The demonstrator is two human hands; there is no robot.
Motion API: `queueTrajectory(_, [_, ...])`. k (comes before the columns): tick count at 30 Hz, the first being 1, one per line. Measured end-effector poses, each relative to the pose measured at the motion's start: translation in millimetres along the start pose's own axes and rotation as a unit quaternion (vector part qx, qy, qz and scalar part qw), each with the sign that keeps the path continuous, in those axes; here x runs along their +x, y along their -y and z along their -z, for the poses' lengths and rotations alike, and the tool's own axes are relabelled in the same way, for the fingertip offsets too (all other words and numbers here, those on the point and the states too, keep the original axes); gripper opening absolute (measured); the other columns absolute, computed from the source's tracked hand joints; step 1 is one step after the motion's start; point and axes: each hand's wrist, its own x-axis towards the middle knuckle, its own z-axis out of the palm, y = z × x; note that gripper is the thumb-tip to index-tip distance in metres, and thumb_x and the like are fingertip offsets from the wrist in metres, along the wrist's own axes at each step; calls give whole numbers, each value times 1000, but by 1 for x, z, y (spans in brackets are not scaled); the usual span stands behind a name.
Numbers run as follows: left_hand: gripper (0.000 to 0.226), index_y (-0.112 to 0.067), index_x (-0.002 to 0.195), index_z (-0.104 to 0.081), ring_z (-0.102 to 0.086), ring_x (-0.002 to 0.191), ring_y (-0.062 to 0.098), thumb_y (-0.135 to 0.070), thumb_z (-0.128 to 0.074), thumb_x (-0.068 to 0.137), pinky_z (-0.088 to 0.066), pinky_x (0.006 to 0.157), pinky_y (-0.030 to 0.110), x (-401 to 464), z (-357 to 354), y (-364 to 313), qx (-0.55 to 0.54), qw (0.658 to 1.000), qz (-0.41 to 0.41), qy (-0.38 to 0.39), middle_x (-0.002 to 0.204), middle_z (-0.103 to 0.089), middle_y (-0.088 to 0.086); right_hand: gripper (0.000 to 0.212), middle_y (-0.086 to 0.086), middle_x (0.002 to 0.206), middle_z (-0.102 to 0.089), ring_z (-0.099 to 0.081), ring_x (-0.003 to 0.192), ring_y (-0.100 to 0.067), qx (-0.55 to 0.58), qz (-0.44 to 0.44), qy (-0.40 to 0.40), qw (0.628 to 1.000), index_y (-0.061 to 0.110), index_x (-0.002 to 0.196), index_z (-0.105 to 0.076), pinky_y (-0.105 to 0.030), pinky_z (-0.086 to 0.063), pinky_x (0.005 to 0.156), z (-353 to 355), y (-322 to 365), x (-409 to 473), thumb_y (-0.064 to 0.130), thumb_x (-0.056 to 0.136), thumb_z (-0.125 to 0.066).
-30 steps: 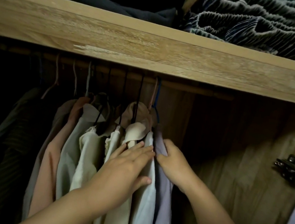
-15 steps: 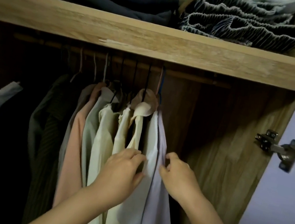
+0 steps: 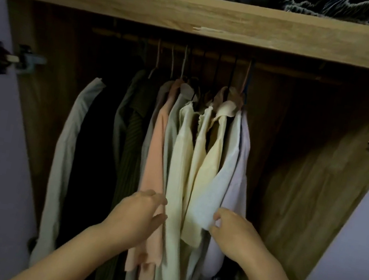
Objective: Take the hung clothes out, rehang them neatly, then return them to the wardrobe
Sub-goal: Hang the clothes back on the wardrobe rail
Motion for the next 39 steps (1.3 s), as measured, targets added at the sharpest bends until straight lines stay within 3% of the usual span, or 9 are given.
queueTrajectory(5, [38, -27, 131, -46, -53, 108, 7, -36, -47, 94, -46, 90, 21, -48, 23, 37, 3, 1000, 17, 19, 124, -53, -9, 25, -2, 115, -57, -55, 94, -17, -35, 29, 22, 999, 21, 119, -48, -29, -48, 80, -35, 37, -22, 30, 97, -42])
queueTrajectory(11, [44, -25, 136, -41, -51, 114, 10, -39, -46, 95, -44, 90, 20, -122, 54, 83, 7, 995, 67, 68, 130, -50, -7, 30, -9, 121, -56, -55, 108, -23, -75, 108, 128, 983, 12, 123, -50, -30, -47, 89, -80, 103, -58, 23, 97, -41])
queueTrajectory(15, [46, -24, 138, -39, -51, 116, 16, -38, -45, 95, -43, 90, 26, -169, 81, 109, 37, 985, 133, 107, 133, -48, -4, 33, -11, 120, -55, -55, 103, -23, -70, 161, 205, 963, 12, 129, -44, -28, -45, 79, -102, 147, -84, 26, 99, -41])
queueTrajectory(19, [42, -22, 132, -44, -52, 116, 19, -39, -45, 94, -43, 92, 30, -218, 108, 125, 73, 971, 191, 125, 131, -50, 0, 34, -5, 120, -52, -51, 92, -15, -98, 226, 214, 945, 16, 131, -44, -24, -43, 68, -116, 189, -107, 28, 99, -42])
queueTrajectory(22, [43, -23, 134, -43, -50, 119, 20, -40, -46, 94, -42, 95, 30, -258, 127, 130, 89, 959, 248, 103, 133, -49, 0, 36, -6, 125, -51, -54, 107, -20, -130, 253, 227, 931, 14, 133, -44, -29, -48, 84, -131, 218, -121, 25, 98, -44])
queueTrajectory(25, [43, -25, 132, -44, -50, 120, 20, -41, -47, 92, -41, 97, 29, -302, 142, 126, 102, 945, 303, 76, 132, -50, -1, 32, -7, 127, -50, -52, 111, -22, -139, 321, 236, 906, 14, 128, -46, -34, -47, 94, -145, 243, -139, 25, 99, -42])
queueTrajectory(33, [36, -27, 126, -47, -51, 115, 21, -41, -46, 93, -42, 89, 30, -426, 178, 93, 127, 872, 473, 28, 126, -52, -3, 32, -7, 129, -47, -49, 113, -24, -184, 496, 266, 806, 13, 126, -47, -29, -41, 84, -176, 299, -218, 25, 96, -42])
queueTrajectory(37, [42, -26, 131, -44, -49, 117, 20, -44, -44, 93, -41, 93, 30, -494, 195, 76, 142, 820, 553, 27, 130, -49, -3, 29, -9, 122, -53, -53, 99, -23, -204, 571, 272, 747, 12, 119, -51, -28, -42, 69, -195, 329, -269, 22, 93, -42])
queueTrajectory(39, [42, -25, 131, -44, -50, 117, 20, -44, -44, 93, -41, 92, 30, -528, 206, 67, 146, 795, 588, 20, 129, -49, -3, 31, -7, 125, -53, -53, 106, -24, -214, 603, 272, 719, 13, 122, -50, -31, -44, 78, -205, 344, -297, 24, 94, -43])
